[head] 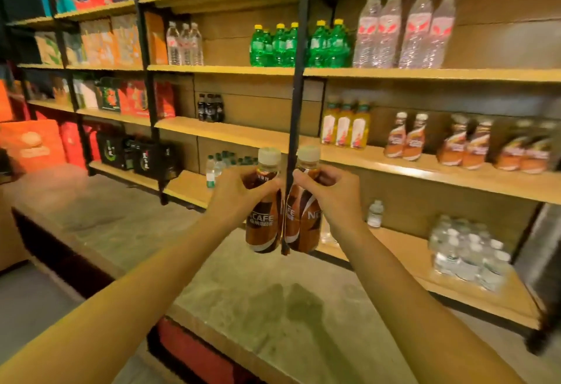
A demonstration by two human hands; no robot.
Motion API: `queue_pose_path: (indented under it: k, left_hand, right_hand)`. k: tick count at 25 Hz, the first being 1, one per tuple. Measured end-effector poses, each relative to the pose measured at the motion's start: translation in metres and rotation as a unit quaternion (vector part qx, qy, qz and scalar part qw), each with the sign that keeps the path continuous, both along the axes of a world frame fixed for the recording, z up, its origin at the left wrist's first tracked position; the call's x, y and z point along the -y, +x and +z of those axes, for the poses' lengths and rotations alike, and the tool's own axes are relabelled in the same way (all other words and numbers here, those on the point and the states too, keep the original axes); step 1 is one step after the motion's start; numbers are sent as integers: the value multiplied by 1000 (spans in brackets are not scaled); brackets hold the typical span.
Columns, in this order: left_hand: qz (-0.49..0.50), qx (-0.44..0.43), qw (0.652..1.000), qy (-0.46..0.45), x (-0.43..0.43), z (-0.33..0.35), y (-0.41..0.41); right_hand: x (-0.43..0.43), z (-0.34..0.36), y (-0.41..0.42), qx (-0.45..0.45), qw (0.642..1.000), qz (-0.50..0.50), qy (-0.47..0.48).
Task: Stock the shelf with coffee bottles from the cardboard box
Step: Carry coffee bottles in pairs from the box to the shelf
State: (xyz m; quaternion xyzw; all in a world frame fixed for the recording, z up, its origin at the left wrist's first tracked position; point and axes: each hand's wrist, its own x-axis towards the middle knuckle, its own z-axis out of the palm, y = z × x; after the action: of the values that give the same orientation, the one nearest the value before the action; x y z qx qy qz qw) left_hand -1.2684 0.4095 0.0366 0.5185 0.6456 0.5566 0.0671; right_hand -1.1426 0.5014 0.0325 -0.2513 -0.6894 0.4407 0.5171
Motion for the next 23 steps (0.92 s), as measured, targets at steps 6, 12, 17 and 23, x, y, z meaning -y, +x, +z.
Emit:
queue_pose_path:
  k: [6, 12, 17, 23]
  left_hand:
    - [-159, -17, 987, 14, -172, 27, 43]
    - [-269, -16, 963, 23, -304, 47, 117]
    - [-301, 4, 954, 13, -391, 51, 194]
    - [-279, 48, 959, 16, -494, 50, 289]
  right_hand:
    - [-123, 17, 70, 13, 985, -173, -5]
    - [-211, 43, 148, 12, 960, -279, 13]
    - [-287, 50, 223, 24, 940, -339, 22]
    - [-400, 53, 323, 22, 937, -349, -1]
